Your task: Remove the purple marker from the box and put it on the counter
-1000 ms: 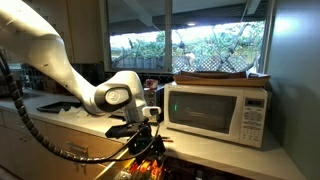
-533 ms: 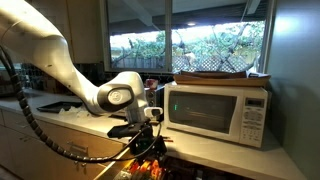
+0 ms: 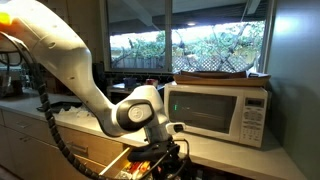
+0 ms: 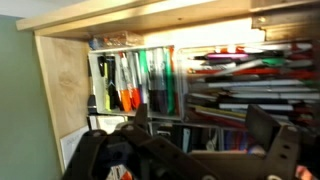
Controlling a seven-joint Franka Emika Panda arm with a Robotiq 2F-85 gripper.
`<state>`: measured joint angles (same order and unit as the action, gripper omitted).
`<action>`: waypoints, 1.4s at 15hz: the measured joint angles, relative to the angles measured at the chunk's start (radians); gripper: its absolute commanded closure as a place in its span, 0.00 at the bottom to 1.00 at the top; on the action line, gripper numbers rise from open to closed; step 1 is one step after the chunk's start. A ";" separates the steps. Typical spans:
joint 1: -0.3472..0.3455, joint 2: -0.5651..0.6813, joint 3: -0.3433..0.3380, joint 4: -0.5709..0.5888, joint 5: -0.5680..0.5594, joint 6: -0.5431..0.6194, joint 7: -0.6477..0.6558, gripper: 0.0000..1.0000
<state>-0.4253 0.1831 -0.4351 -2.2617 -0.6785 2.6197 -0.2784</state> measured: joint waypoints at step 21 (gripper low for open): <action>-0.365 0.439 0.205 0.451 0.453 -0.084 -0.376 0.00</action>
<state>-0.7904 0.6224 -0.2296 -1.8108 -0.2257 2.5354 -0.6540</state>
